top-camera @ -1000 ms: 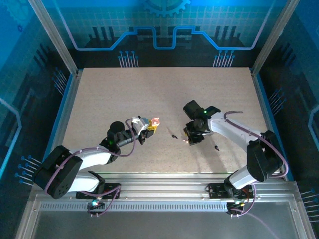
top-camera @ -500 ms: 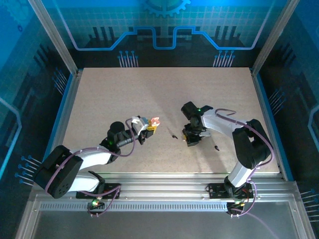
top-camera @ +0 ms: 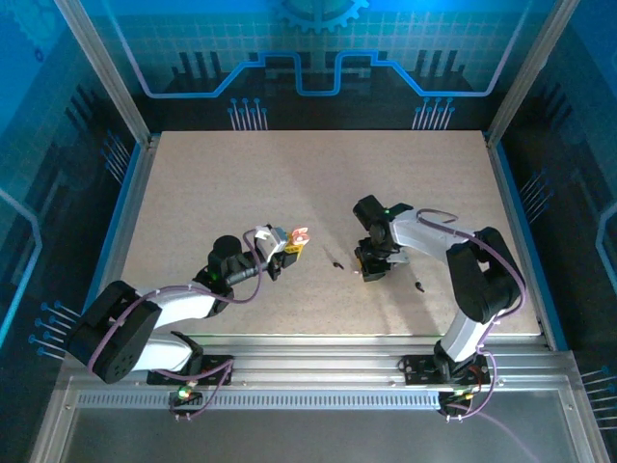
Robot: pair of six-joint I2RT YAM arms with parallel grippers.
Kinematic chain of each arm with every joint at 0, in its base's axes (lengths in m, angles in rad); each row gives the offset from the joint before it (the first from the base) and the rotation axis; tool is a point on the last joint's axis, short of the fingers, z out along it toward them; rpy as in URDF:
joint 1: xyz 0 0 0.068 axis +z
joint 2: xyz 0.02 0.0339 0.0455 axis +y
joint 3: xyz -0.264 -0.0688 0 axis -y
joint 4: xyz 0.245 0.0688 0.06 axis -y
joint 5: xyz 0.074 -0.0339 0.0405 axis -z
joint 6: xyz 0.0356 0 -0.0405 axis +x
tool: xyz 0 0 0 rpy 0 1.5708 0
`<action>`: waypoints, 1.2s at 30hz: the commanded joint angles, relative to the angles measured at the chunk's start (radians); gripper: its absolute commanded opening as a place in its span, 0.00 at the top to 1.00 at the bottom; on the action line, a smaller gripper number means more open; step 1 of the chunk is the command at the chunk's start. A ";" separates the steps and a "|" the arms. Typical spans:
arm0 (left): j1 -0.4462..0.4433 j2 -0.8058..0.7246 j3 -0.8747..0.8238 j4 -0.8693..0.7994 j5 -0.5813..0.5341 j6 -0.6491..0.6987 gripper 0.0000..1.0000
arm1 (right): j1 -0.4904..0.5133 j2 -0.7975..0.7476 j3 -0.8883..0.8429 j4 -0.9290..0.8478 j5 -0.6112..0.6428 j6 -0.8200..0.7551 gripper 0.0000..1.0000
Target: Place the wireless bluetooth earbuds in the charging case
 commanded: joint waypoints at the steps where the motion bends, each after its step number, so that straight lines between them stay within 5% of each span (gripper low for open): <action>1: 0.004 0.010 -0.003 0.014 -0.003 -0.008 0.91 | -0.017 0.025 -0.006 -0.007 -0.001 0.010 0.64; 26: 0.005 0.003 -0.003 0.000 -0.004 -0.011 0.91 | -0.032 0.086 -0.036 0.041 -0.016 -0.016 0.68; 36: 0.006 0.000 0.001 -0.012 -0.002 -0.008 0.91 | -0.032 0.078 -0.045 0.040 -0.010 -0.025 0.88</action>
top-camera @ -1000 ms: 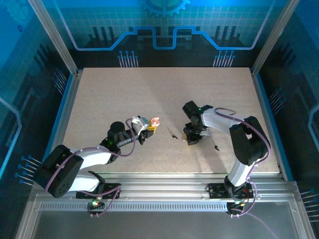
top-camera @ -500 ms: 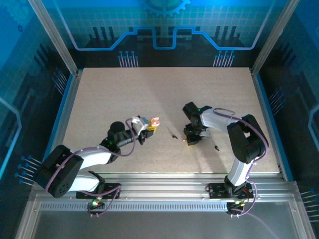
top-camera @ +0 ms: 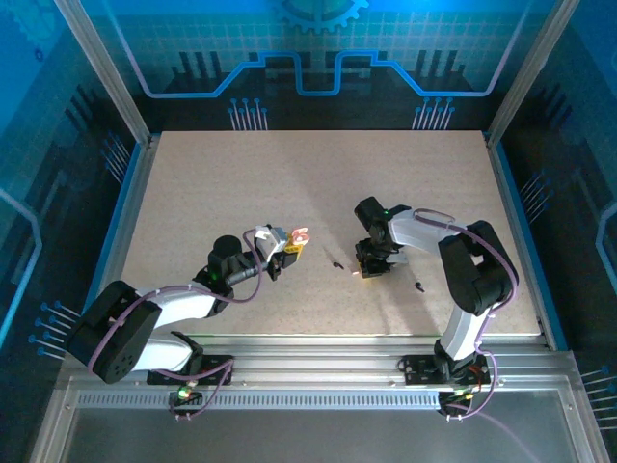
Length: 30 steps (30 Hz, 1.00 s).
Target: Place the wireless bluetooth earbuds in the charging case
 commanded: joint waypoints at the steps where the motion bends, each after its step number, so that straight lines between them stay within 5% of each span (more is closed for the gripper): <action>1: 0.006 0.001 0.003 -0.004 -0.002 -0.002 0.91 | -0.008 0.012 -0.027 -0.032 0.005 -0.006 0.88; 14: 0.005 0.132 0.025 0.110 0.022 -0.070 0.91 | 0.008 -0.160 -0.029 -0.052 0.126 -0.160 0.89; 30: -0.005 0.324 0.140 0.188 0.113 -0.092 0.93 | 0.067 -0.341 -0.021 0.147 0.301 -0.566 0.89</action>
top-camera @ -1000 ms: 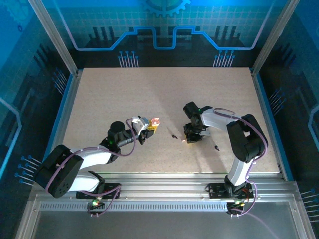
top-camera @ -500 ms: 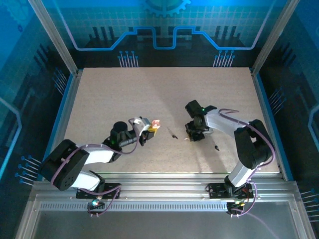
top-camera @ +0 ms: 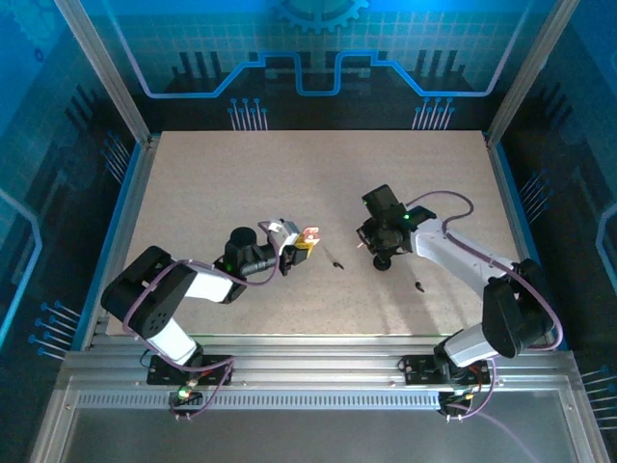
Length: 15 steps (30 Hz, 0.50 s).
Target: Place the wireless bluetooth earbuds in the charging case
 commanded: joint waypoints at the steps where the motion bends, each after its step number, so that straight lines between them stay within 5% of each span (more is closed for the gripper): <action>1: -0.005 0.032 0.032 0.059 0.047 -0.010 0.93 | 0.025 -0.030 0.006 0.045 0.059 -0.140 0.89; 15: -0.005 0.086 0.056 0.130 0.071 -0.039 0.93 | 0.151 -0.022 0.143 0.092 0.143 -0.330 0.88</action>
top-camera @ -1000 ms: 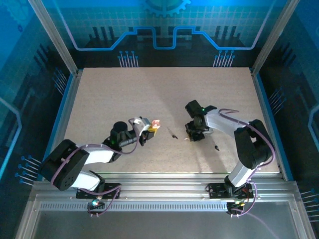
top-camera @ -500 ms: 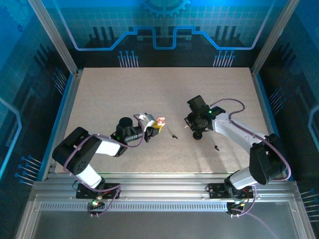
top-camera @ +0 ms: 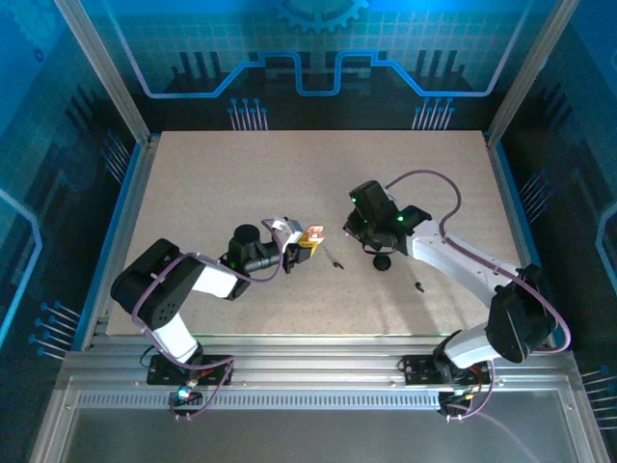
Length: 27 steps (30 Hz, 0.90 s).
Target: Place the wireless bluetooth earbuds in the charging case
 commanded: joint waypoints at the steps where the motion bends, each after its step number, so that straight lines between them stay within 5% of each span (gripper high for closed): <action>1: -0.004 0.022 0.016 0.084 0.035 -0.027 0.93 | 0.045 0.002 0.059 0.030 0.053 -0.072 0.88; 27: -0.002 0.070 0.002 0.276 0.011 -0.129 0.92 | 0.133 0.068 0.111 0.092 0.068 -0.099 0.88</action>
